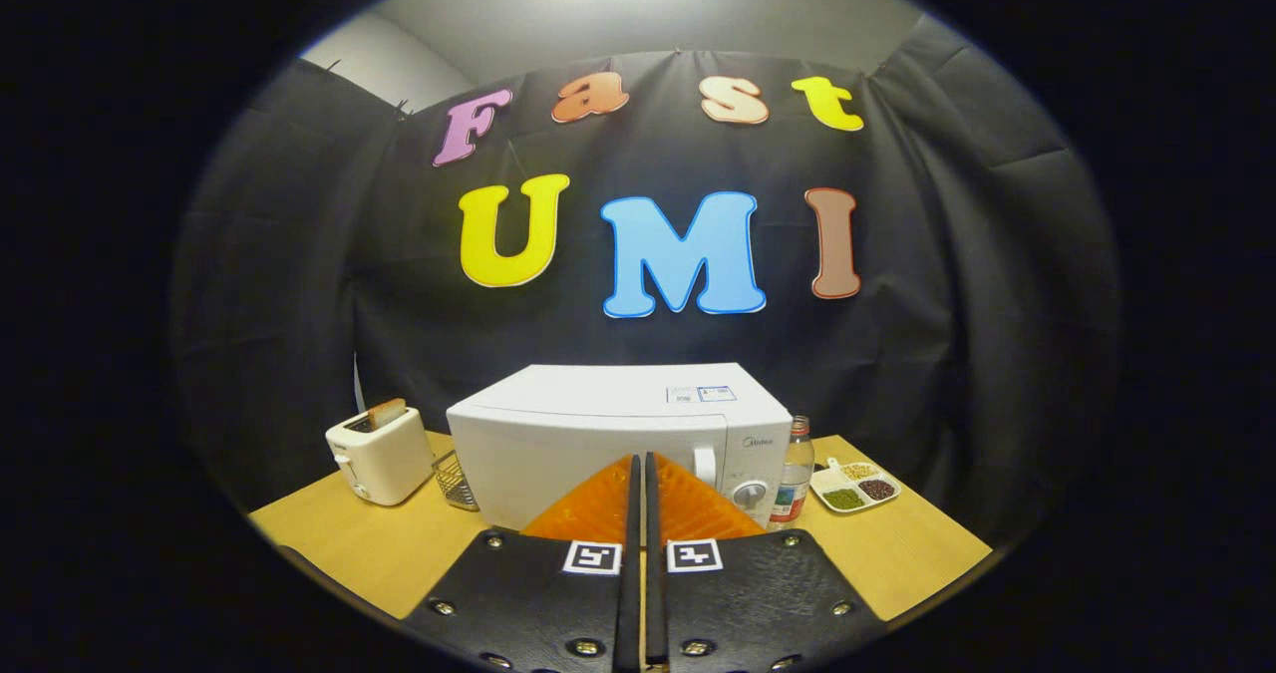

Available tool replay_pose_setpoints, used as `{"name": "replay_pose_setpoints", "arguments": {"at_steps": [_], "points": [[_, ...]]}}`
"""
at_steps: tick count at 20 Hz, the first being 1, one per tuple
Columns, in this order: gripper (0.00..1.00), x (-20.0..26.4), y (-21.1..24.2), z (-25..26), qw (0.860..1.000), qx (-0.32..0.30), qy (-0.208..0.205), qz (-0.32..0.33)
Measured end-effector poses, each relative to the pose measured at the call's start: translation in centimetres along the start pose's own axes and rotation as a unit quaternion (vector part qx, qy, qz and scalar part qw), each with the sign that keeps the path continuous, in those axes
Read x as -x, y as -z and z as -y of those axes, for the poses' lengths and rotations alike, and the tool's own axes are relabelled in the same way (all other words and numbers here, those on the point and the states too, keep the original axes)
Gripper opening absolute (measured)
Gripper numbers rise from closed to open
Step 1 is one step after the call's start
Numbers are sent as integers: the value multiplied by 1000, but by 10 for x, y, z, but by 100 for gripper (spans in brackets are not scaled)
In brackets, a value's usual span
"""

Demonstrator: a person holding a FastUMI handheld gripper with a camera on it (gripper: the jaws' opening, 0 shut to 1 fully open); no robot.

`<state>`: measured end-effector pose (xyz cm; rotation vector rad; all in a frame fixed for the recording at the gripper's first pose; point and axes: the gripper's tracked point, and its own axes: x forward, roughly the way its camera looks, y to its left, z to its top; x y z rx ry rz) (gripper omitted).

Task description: Open the microwave, put the food inside, and close the microwave door.

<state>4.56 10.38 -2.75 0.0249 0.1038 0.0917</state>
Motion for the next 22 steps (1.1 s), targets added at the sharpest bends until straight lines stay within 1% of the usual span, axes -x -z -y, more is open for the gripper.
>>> {"name": "replay_pose_setpoints", "arguments": {"at_steps": [2,3,4,5,7,8,11,12,22], "points": [[3,19,-4,0,1000,7,2,7],[8,28,-7,-1,1000,11,1,11],[25,36,-9,-1,1000,14,-2,18],[38,42,-12,-1,1000,15,-3,26],[80,52,-14,7,999,14,6,36],[91,57,-13,9,999,10,9,38],[93,65,-11,17,999,1,12,37],[97,68,-11,18,999,1,13,36],[97,76,-10,35,999,15,5,31]]}}
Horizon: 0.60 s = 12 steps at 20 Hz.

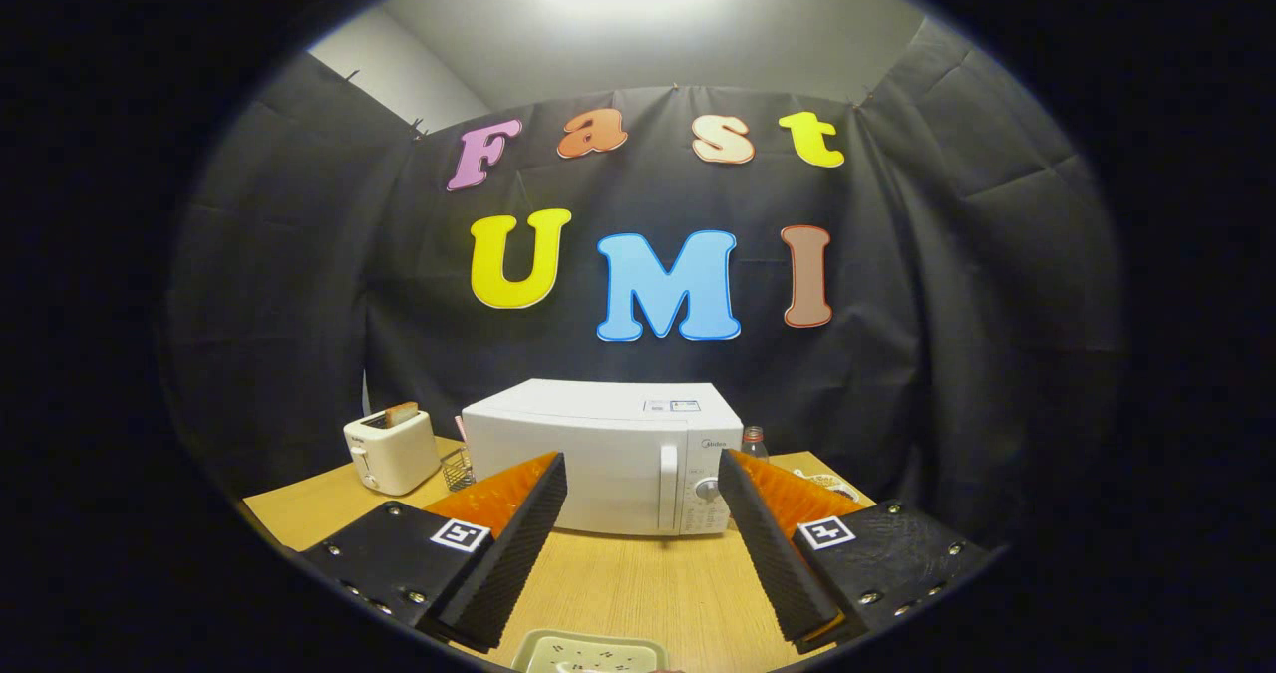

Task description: Open the microwave, put the food inside, and close the microwave door.

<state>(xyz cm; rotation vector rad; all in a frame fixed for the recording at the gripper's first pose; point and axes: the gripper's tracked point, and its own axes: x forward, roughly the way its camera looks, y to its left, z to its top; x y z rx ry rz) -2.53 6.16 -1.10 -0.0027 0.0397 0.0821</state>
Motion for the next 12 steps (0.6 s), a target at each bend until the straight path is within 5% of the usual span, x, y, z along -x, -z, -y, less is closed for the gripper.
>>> {"name": "replay_pose_setpoints", "arguments": {"at_steps": [12], "points": [[97,8,6,12,1000,-2,-3,-7]]}}
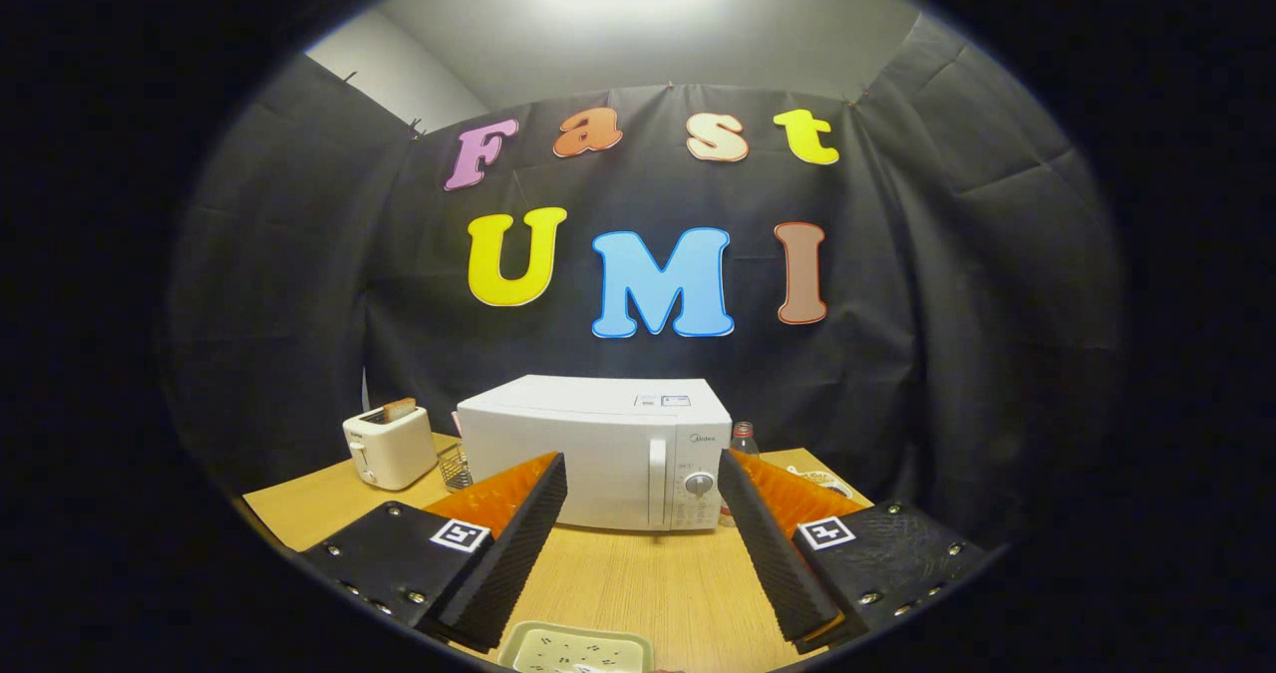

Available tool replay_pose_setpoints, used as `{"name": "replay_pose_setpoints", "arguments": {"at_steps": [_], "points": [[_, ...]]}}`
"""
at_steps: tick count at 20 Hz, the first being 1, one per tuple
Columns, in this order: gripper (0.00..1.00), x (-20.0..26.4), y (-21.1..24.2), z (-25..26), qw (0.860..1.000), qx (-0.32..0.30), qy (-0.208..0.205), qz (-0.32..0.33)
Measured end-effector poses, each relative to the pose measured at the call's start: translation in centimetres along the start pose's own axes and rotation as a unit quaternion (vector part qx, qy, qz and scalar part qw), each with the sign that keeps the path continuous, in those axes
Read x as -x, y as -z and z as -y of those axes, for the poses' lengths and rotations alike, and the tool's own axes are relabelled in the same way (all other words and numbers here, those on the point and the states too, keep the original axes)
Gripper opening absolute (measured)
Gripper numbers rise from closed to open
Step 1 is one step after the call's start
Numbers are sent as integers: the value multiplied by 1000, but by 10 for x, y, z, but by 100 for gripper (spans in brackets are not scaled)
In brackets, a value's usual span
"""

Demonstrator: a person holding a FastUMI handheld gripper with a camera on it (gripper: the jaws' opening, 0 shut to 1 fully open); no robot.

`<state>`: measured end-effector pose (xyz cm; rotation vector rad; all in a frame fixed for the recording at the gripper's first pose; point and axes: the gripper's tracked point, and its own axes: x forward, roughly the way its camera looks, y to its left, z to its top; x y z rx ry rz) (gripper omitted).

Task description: Open the microwave, put the food inside, and close the microwave door.

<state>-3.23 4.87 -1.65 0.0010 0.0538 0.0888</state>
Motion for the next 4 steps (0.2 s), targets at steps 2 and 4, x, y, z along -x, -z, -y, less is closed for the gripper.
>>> {"name": "replay_pose_setpoints", "arguments": {"at_steps": [2,4], "points": [[97,1,0,-1,1000,-2,1,-2],[97,1,-1,-3,1000,-2,0,-1]]}}
